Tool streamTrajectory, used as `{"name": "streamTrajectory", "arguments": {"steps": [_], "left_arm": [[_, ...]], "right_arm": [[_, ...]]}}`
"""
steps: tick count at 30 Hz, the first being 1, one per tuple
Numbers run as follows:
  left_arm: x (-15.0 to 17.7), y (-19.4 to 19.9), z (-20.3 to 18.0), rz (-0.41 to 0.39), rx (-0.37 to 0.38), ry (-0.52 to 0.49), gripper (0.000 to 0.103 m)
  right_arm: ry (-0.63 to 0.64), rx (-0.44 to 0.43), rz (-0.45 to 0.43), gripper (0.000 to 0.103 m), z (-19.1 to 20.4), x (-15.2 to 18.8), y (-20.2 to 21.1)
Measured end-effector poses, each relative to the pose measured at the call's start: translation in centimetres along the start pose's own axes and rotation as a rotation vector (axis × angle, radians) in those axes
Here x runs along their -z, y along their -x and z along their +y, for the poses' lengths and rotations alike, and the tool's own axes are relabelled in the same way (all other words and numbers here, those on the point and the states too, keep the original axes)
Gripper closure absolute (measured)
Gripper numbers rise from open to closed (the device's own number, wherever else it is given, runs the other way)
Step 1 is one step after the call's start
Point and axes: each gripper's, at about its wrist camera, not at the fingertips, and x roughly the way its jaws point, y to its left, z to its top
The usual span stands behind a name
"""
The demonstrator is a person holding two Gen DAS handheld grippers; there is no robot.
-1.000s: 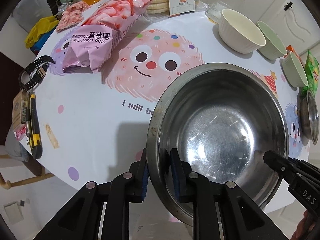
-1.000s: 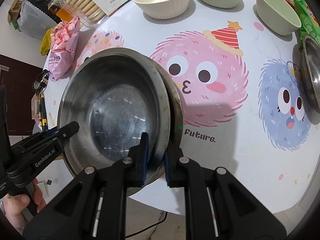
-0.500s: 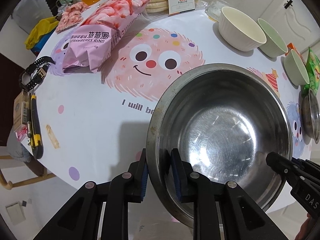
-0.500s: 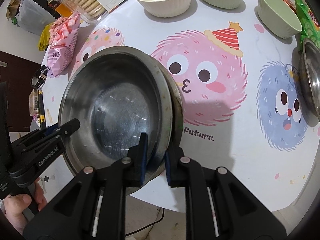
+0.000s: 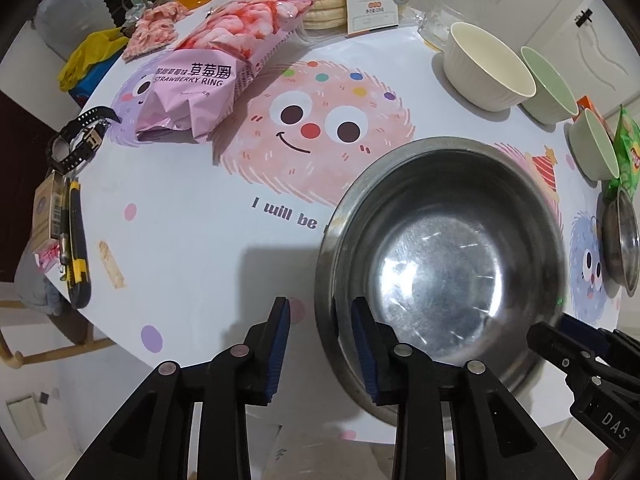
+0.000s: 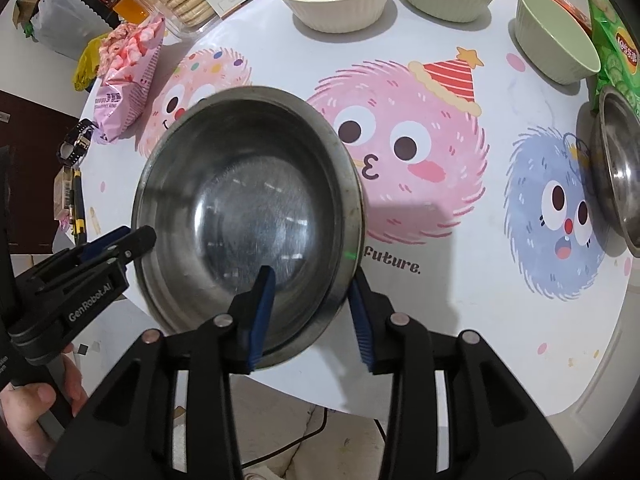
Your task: Organize plates and bowls
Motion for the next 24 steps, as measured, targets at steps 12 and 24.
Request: {"name": "streamTrajectory", "arguments": {"steps": [12,24], "left_arm": [[0.2,2.1,-0.1,-0.037,0.072,0.029,0.019],[-1.5,4.9,-9.8,-0.087,0.115,-0.205,0.012]], "right_arm": [[-0.017,-0.009,-0.041,0.024,-1.5,0.6,2.3],[-0.156,-0.008,-0.206,0.000,-10.6,2.4,8.1]]}}
